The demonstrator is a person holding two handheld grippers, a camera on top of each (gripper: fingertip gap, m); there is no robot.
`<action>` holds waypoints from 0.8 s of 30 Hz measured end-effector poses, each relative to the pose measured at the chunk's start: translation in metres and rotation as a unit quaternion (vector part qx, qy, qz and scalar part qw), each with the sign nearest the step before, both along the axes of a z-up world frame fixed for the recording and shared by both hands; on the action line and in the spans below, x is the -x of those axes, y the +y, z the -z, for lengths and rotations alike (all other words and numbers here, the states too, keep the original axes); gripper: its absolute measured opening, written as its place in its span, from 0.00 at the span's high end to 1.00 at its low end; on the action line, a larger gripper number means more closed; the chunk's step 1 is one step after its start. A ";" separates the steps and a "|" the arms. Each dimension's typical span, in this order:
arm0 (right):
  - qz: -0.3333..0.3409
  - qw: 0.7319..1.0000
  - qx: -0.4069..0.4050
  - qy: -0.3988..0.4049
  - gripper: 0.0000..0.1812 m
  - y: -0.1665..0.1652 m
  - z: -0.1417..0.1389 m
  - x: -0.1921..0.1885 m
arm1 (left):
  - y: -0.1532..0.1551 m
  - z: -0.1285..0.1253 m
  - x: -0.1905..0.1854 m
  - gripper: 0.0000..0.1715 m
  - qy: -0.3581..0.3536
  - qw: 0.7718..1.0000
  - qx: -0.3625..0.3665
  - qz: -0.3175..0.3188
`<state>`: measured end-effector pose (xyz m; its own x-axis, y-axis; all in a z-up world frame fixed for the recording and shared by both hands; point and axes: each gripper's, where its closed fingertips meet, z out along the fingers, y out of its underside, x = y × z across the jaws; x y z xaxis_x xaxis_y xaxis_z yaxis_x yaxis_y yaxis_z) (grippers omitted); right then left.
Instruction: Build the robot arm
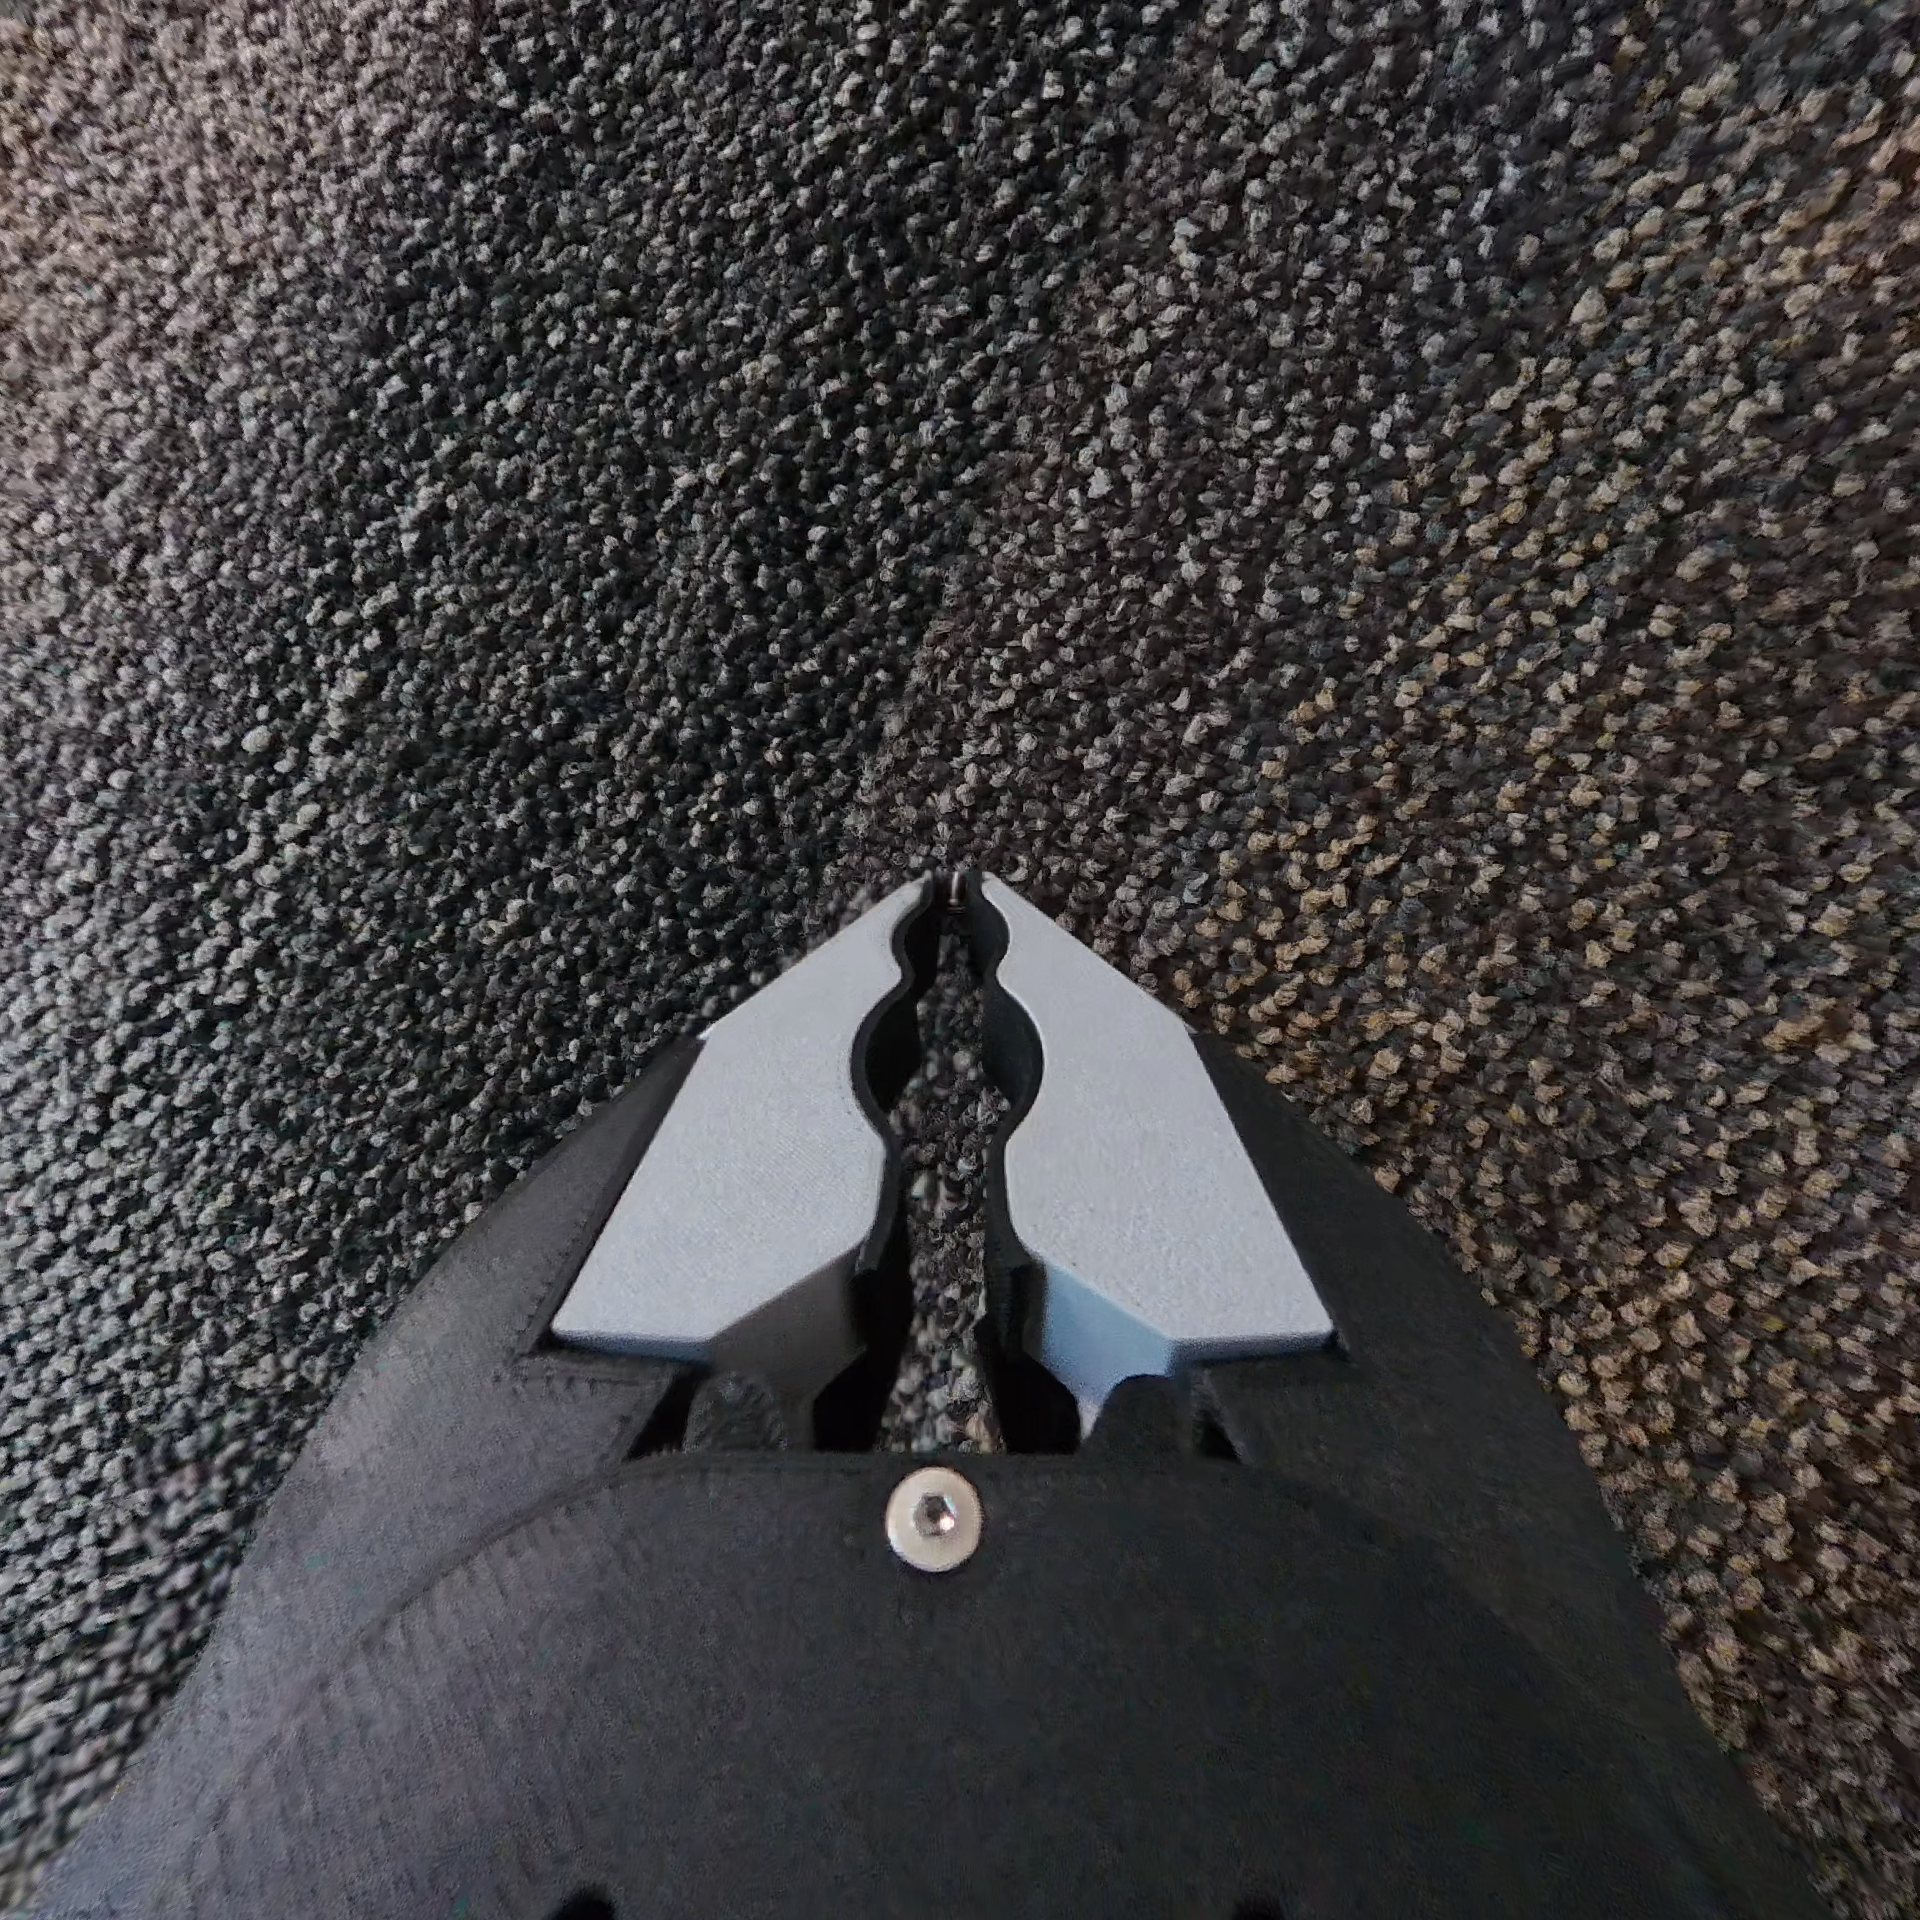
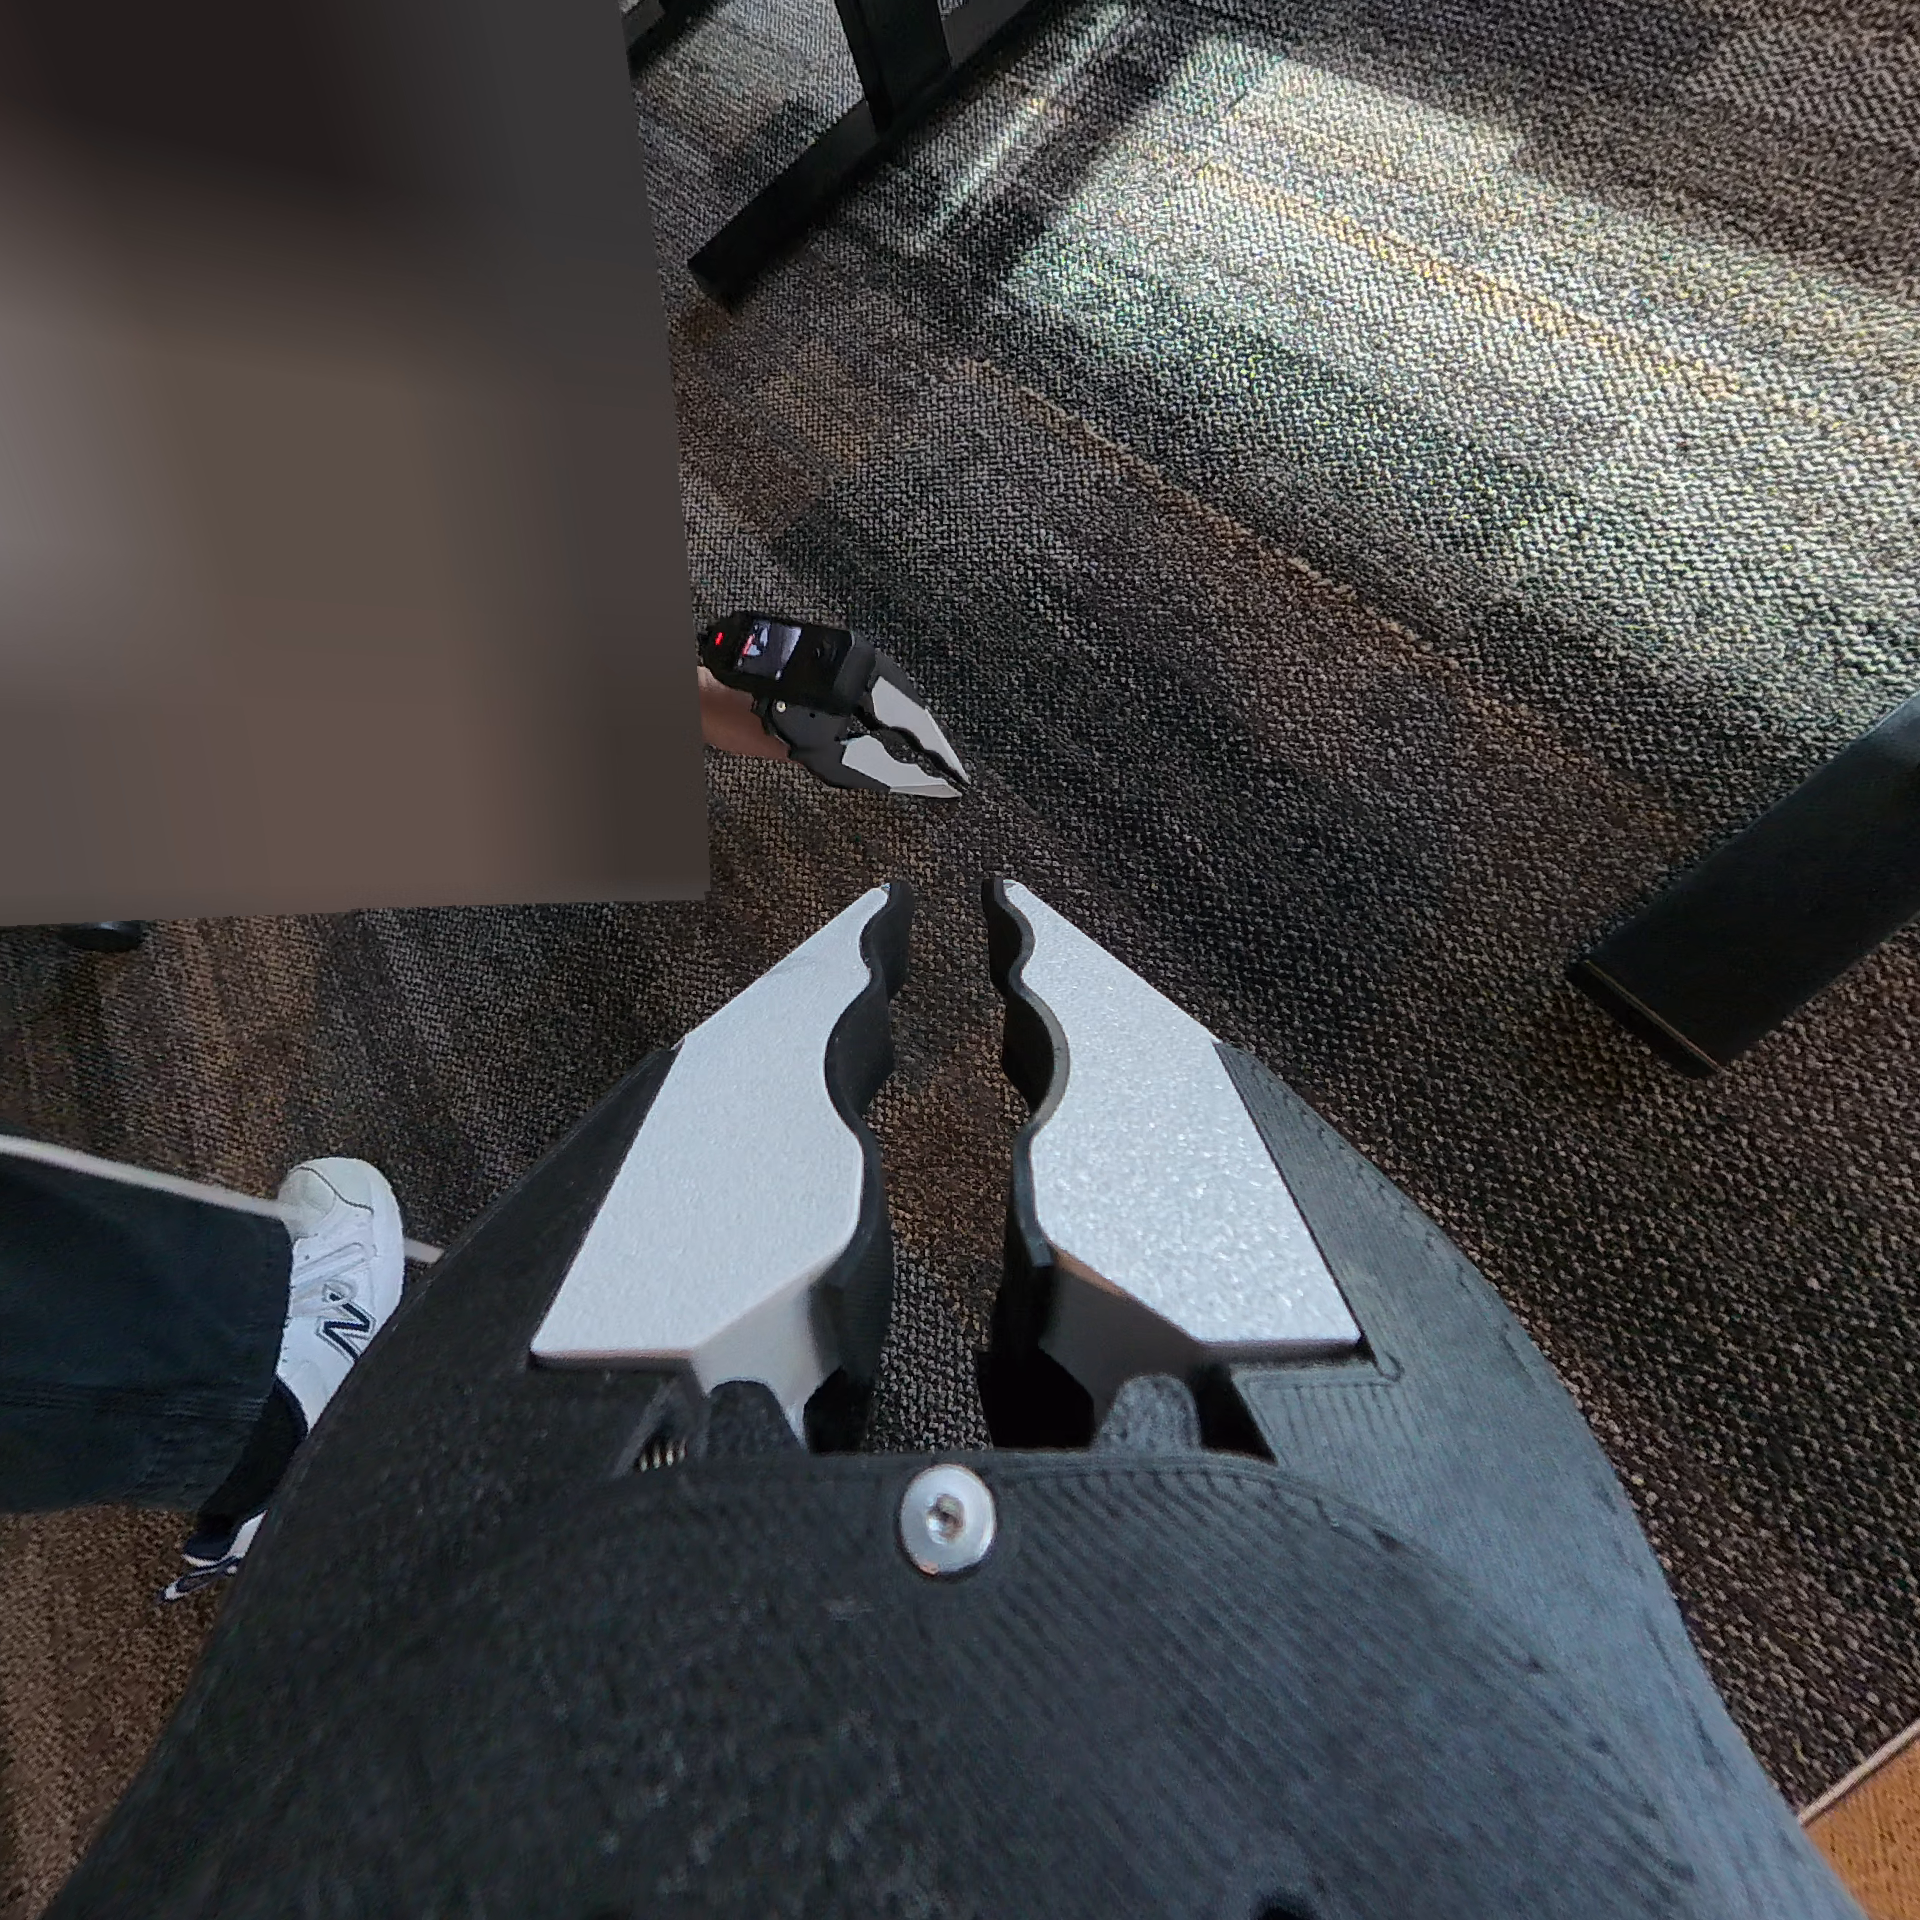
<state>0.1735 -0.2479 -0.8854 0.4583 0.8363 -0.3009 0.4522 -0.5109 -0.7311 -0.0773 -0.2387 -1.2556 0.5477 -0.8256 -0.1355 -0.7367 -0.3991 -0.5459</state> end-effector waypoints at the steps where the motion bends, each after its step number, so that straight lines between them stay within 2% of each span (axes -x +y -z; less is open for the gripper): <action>1: 0.000 1.000 0.000 0.000 0.92 0.000 0.000 0.001 | 0.000 0.000 0.000 0.98 0.006 1.000 -0.006 0.001; 7: -0.006 1.000 0.000 0.002 0.93 -0.002 -0.002 0.003 | 0.003 -0.010 0.001 0.99 -0.002 0.999 -0.019 -0.032; 11: -0.009 1.000 -0.014 0.012 0.92 0.002 -0.016 0.011 | 0.009 -0.042 0.009 0.99 -0.005 0.996 -0.063 -0.068; 14: -0.018 0.997 -0.075 0.025 0.93 0.016 -0.049 0.031 | 0.011 -0.086 0.020 0.99 -0.006 0.991 -0.096 -0.097; 16: -0.021 0.991 -0.119 0.052 0.93 0.027 -0.080 0.054 | 0.010 -0.128 0.030 0.99 -0.015 0.986 -0.114 -0.120; 19: -0.045 0.981 -0.163 0.090 0.93 0.029 -0.125 0.096 | 0.004 -0.210 0.049 0.99 -0.023 0.978 -0.154 -0.139; 21: -0.065 0.975 -0.187 0.098 0.93 0.021 -0.152 0.121 | -0.004 -0.279 0.060 0.99 -0.026 0.973 -0.183 -0.138; 24: -0.093 0.968 -0.205 0.111 0.93 -0.004 -0.205 0.158 | -0.025 -0.398 0.073 0.99 -0.034 0.964 -0.223 -0.140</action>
